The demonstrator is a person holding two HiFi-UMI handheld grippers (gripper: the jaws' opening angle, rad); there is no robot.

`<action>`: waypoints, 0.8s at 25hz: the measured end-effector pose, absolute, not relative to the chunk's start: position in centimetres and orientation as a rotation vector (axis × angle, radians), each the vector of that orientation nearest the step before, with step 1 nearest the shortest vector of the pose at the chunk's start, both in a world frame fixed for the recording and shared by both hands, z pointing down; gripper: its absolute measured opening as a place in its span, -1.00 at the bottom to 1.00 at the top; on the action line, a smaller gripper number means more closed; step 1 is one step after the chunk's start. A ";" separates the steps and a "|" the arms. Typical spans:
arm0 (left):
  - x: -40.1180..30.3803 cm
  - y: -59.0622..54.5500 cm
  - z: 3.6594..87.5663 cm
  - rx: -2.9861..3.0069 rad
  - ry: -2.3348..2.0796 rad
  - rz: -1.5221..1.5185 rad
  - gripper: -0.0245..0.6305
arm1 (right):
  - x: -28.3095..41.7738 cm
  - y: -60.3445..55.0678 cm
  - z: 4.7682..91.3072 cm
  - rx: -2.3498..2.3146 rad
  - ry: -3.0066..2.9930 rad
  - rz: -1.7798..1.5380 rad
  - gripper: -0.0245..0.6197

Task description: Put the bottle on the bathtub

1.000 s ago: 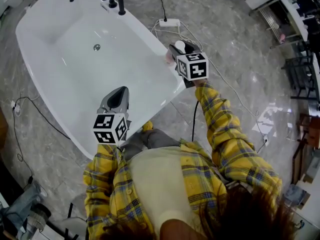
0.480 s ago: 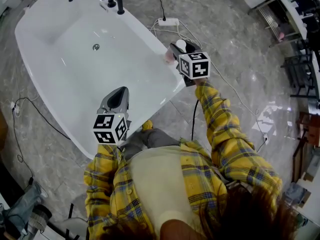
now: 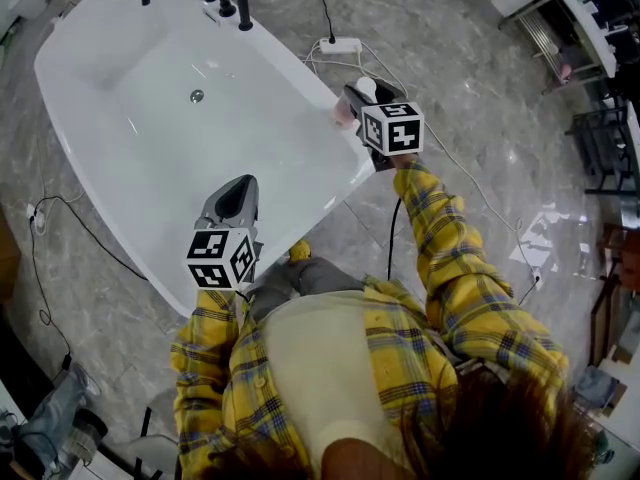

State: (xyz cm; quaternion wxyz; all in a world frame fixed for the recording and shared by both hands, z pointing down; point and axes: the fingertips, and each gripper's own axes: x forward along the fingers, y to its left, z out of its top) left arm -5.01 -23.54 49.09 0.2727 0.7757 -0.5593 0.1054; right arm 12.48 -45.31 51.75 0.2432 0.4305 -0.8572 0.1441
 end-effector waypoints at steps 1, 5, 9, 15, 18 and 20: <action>-5.0 -23.5 49.0 2.088 -1.506 0.283 -0.87 | 12.5 -45.2 51.7 1.178 -2.345 0.393 -0.36; -5.0 -23.3 49.0 2.089 -1.505 0.282 -0.87 | 12.7 -44.7 51.6 1.189 -2.340 0.391 -0.36; -4.9 -23.2 48.9 2.095 -1.498 0.277 -0.87 | 12.9 -44.5 51.2 1.207 -2.334 0.378 -0.33; -5.0 -23.0 48.6 2.096 -1.500 0.263 -0.87 | 13.8 -43.4 50.0 1.243 -2.332 0.375 -0.33; -5.6 -23.0 48.5 2.093 -1.505 0.250 -0.87 | 13.8 -42.4 49.4 1.245 -2.333 0.362 -0.33; -5.9 -23.0 48.3 2.091 -1.509 0.236 -0.87 | 14.0 -41.7 49.1 1.253 -2.332 0.362 -0.33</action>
